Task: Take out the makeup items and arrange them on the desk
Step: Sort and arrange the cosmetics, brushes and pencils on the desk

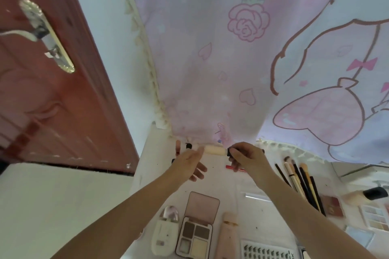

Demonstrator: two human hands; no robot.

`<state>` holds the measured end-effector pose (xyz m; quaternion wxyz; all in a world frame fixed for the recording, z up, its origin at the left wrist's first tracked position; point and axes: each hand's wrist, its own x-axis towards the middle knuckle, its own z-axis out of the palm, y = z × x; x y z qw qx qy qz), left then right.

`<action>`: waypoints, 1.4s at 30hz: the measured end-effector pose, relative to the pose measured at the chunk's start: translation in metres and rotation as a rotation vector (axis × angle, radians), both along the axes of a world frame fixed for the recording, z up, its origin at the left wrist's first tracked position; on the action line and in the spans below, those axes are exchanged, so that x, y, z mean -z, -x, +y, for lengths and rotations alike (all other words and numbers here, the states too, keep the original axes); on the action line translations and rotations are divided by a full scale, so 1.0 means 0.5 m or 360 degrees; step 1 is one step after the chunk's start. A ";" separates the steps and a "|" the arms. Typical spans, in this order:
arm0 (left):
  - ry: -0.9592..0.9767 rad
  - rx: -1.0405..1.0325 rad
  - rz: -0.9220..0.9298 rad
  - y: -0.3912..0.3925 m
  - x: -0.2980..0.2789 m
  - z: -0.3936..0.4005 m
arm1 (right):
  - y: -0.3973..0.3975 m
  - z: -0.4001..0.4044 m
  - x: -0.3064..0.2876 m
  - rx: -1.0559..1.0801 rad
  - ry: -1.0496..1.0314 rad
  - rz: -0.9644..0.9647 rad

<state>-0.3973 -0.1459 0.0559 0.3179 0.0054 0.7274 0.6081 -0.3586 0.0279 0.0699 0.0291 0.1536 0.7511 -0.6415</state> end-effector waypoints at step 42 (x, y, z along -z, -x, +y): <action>0.1786 0.1074 0.0787 -0.048 0.232 -0.078 | -0.009 0.147 0.236 -0.0452 -0.2159 -0.0657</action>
